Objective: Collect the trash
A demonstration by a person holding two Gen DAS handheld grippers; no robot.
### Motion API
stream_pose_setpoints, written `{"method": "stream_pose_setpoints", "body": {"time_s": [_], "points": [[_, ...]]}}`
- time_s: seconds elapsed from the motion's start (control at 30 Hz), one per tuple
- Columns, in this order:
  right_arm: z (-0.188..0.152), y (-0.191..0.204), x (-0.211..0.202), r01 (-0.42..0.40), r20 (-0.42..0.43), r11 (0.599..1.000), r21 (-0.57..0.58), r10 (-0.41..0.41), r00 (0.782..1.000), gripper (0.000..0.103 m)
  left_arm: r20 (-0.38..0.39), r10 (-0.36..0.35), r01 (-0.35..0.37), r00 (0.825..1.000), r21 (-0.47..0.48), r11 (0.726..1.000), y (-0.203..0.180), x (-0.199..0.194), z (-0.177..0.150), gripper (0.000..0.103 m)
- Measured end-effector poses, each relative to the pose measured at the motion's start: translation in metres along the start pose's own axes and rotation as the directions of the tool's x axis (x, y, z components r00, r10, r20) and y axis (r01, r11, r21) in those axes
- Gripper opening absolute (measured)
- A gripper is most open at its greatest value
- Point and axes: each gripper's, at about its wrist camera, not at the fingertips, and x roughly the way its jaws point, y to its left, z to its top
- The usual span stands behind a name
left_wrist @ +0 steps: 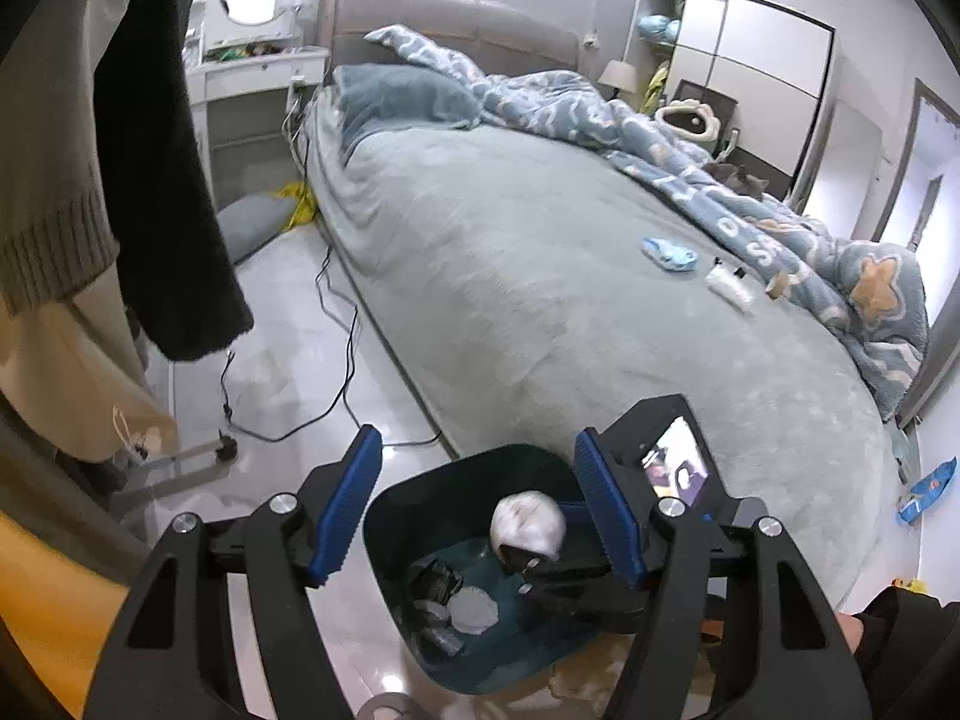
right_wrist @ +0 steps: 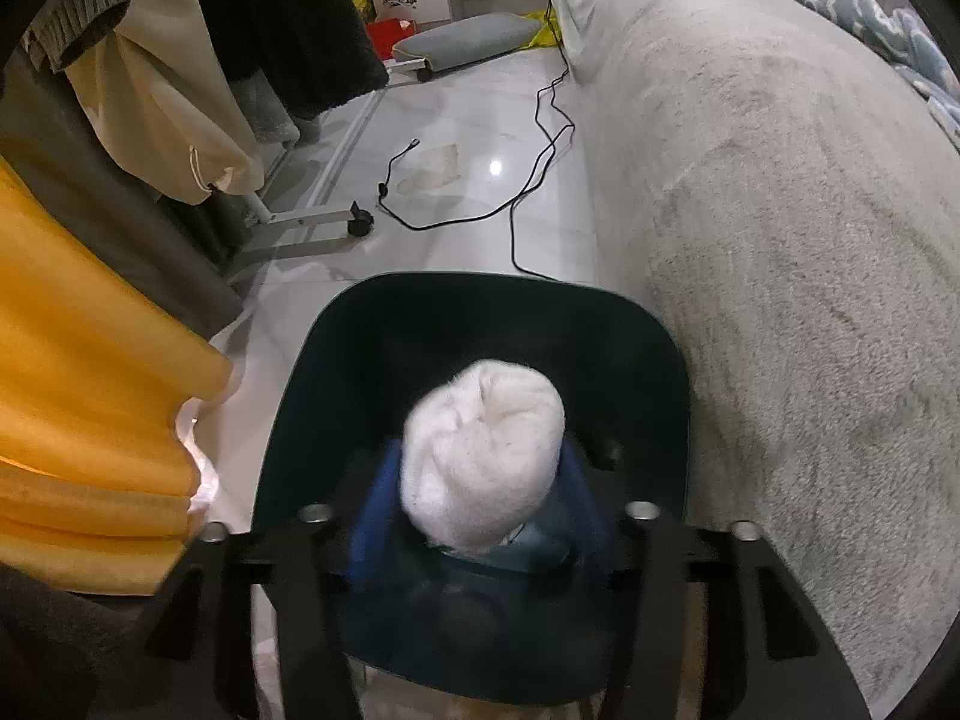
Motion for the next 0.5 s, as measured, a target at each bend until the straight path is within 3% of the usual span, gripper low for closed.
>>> {"method": "stream_pose_setpoints", "body": {"time_s": [0.13,0.5], "points": [[-0.001,-0.002,-0.011,0.004,0.028,1.000,-0.008,-0.004,1.000,0.071,0.026,-0.003,0.003,1.000,0.006,1.000,-0.006,-0.004,0.005,0.069],[0.005,-0.031,-0.078,0.015,0.174,1.000,0.023,-0.018,0.985,0.076,0.075,-0.038,0.036,0.996,0.022,0.999,-0.042,-0.008,0.020,0.069]]}}
